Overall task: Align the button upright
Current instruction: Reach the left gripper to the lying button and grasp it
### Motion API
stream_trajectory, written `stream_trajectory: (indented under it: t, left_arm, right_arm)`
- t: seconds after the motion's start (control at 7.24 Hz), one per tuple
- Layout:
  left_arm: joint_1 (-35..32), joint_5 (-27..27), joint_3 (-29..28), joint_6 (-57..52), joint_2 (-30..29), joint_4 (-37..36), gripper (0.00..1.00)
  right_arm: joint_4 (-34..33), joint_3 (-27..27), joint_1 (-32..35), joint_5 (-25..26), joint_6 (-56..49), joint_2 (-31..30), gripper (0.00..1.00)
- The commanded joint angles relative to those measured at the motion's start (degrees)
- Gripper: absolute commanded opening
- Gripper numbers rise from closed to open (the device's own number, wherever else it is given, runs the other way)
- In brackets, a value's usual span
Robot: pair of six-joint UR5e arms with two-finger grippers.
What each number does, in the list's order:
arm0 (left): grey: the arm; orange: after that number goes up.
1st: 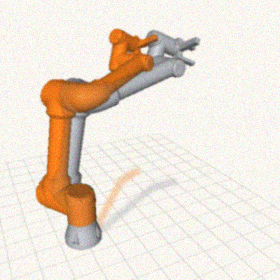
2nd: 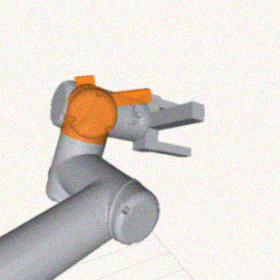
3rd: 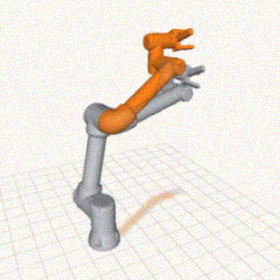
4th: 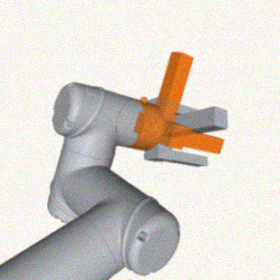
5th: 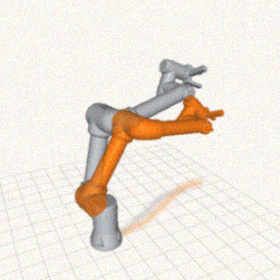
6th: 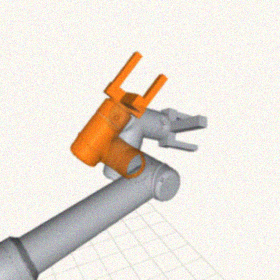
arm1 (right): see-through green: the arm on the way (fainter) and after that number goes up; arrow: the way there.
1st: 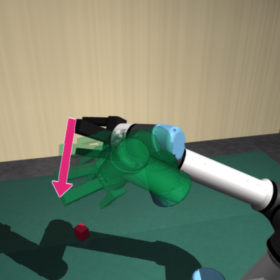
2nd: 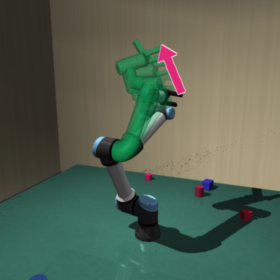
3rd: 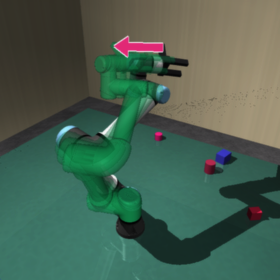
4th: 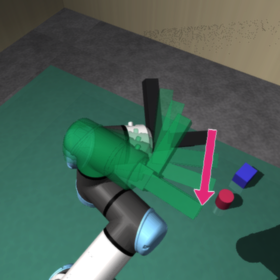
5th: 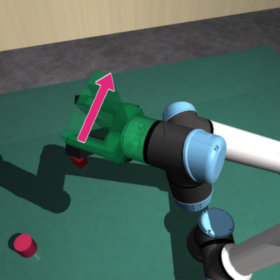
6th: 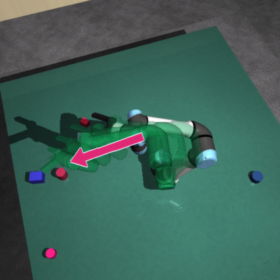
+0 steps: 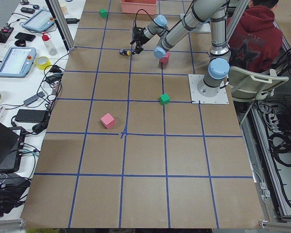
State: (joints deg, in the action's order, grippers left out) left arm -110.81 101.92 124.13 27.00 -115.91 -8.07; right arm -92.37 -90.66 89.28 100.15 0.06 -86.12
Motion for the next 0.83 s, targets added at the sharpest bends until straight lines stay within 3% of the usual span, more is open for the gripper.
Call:
stream_trajectory:
  t: [0.0, 0.55, 0.69]
  left_arm:
    - [-0.1, -0.9, -3.6, -8.2, -5.3, -1.2, 0.96]
    - [-1.4, -1.1, -3.9, -12.1, -9.4, -5.7, 0.92]
    - [-1.4, -1.4, -3.9, -12.2, -9.3, -5.8, 0.76]
  right_arm:
    - [-0.3, -0.2, 2.8, 0.0, -1.1, 0.3, 1.0]
    - [0.0, -2.1, 4.8, 0.0, 0.5, -0.6, 1.0]
    - [-0.2, -2.2, 4.9, -0.1, 0.5, -1.4, 1.0]
